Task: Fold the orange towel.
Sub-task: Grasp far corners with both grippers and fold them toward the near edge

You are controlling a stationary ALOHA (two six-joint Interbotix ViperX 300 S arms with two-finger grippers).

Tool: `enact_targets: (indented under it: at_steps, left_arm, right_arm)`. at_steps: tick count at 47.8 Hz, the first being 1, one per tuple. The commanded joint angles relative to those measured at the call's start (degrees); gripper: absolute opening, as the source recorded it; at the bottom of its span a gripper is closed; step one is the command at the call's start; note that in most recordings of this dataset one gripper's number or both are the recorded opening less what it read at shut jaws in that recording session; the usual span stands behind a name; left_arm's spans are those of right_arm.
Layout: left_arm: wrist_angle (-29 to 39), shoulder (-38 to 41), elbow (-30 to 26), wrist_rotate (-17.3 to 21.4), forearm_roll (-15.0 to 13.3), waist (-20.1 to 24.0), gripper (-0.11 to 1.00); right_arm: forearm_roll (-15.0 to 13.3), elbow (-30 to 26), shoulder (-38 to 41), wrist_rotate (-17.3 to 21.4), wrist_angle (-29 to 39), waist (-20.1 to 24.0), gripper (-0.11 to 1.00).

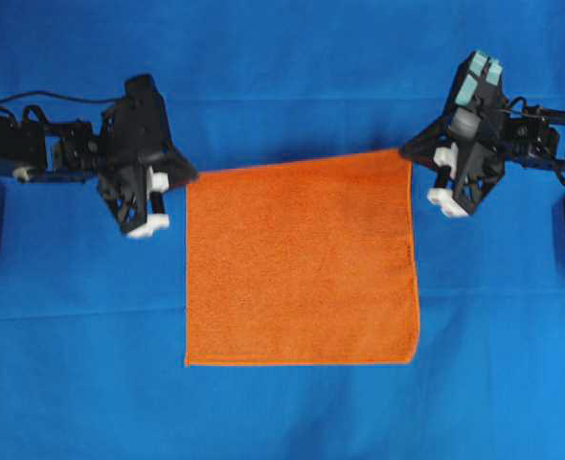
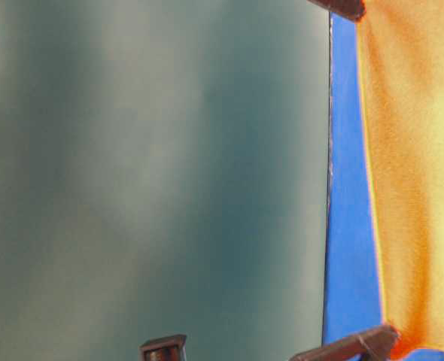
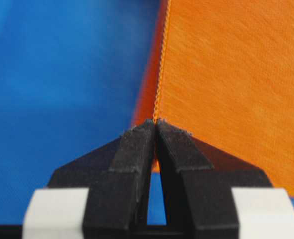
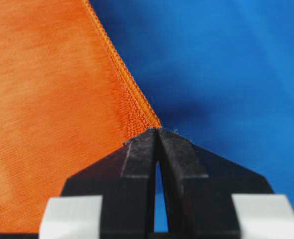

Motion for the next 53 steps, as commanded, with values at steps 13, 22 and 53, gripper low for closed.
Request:
enact_targets:
  at_steps: [13, 22, 53]
  left_arm:
    - [3.5, -1.6, -2.9, -11.4, 0.1, -13.8, 0.01]
    - [3.2, 0.7, -5.4, -16.3, 0.1, -21.1, 0.01]
    - [3.2, 7.9, -9.5, -17.1, 0.1, -29.3, 0.01]
  right_arm:
    - [0.3, -0.1, -2.3, 9.4, 2.8, 15.6, 0.01]
    - [0.3, -0.7, -1.0, 15.3, 2.7, 24.6, 0.01]
    - [0.4, -6.2, 7.8, 20.7, 3.1, 34.6, 0.01]
